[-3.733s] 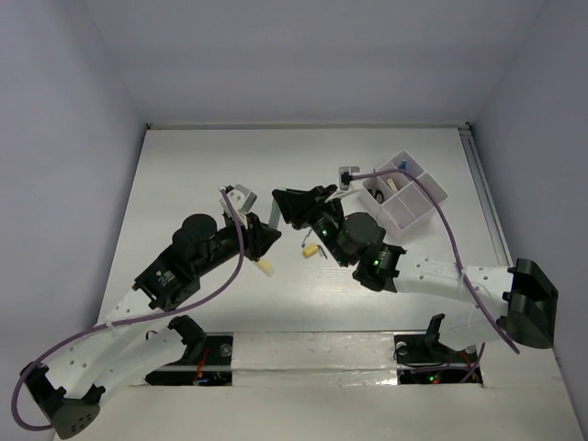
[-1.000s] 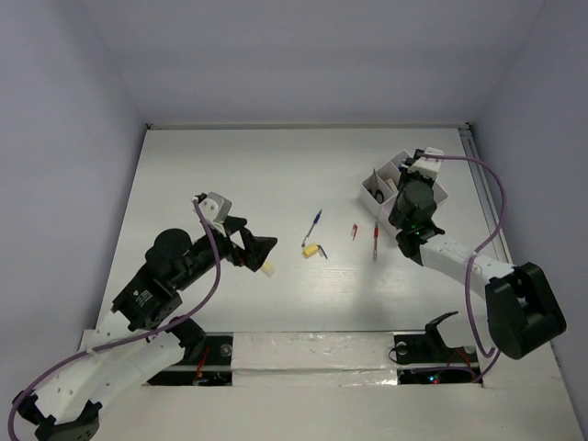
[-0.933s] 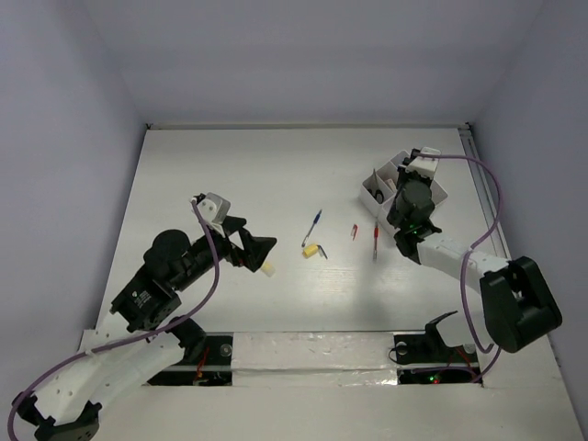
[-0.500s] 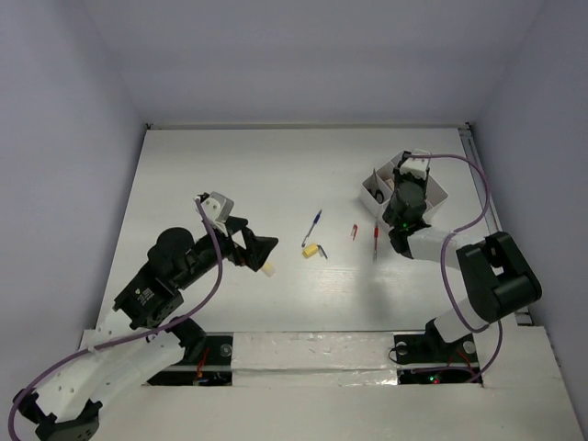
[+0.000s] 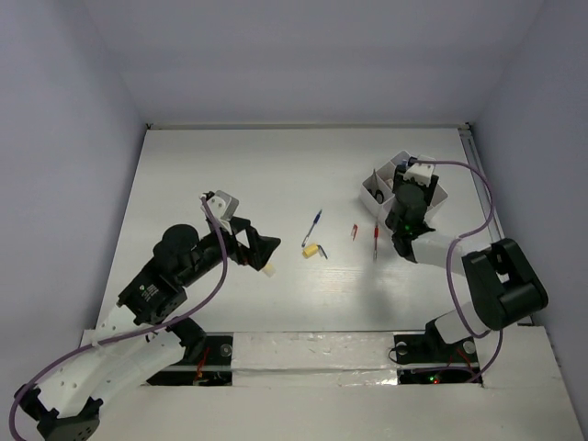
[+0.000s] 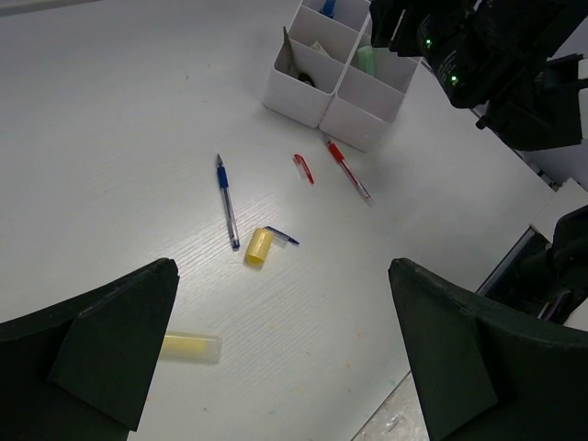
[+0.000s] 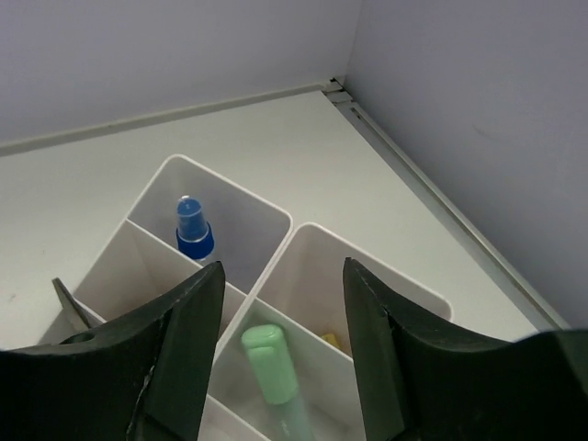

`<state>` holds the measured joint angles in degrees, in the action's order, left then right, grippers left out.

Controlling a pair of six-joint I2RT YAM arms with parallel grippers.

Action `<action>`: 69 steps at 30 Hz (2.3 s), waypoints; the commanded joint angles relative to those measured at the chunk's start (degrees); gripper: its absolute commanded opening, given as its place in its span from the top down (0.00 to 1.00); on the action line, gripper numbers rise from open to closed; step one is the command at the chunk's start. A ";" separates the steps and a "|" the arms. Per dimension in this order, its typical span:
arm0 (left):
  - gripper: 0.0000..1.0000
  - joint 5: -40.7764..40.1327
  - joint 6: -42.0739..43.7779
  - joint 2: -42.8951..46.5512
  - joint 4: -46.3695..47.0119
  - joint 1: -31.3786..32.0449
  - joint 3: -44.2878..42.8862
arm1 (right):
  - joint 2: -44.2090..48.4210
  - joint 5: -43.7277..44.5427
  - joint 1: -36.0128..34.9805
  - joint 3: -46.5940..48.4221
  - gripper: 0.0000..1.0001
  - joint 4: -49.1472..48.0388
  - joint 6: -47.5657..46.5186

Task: Sort the stationery into containers
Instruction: Place the pen in the storage box, then pick up the pen from the center of the board.

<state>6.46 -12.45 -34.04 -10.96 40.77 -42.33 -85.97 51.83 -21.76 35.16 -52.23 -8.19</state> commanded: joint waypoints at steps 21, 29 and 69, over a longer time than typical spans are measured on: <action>0.01 -1.18 0.41 -1.90 1.47 -0.08 -0.04 | 20.33 -46.91 -11.62 11.43 0.80 61.01 34.55; 0.01 -10.46 -1.25 -0.51 -0.02 -0.08 -0.47 | 7.15 -46.29 -27.43 13.44 0.54 55.49 34.74; 0.01 -22.56 -6.63 12.07 -0.03 -4.91 0.14 | -35.59 -32.06 -40.92 59.77 1.00 74.39 26.20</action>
<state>-20.18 -19.40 -20.05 -13.32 36.21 -42.33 -126.48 16.93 -63.31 96.42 23.97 15.68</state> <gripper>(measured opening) 0.990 0.226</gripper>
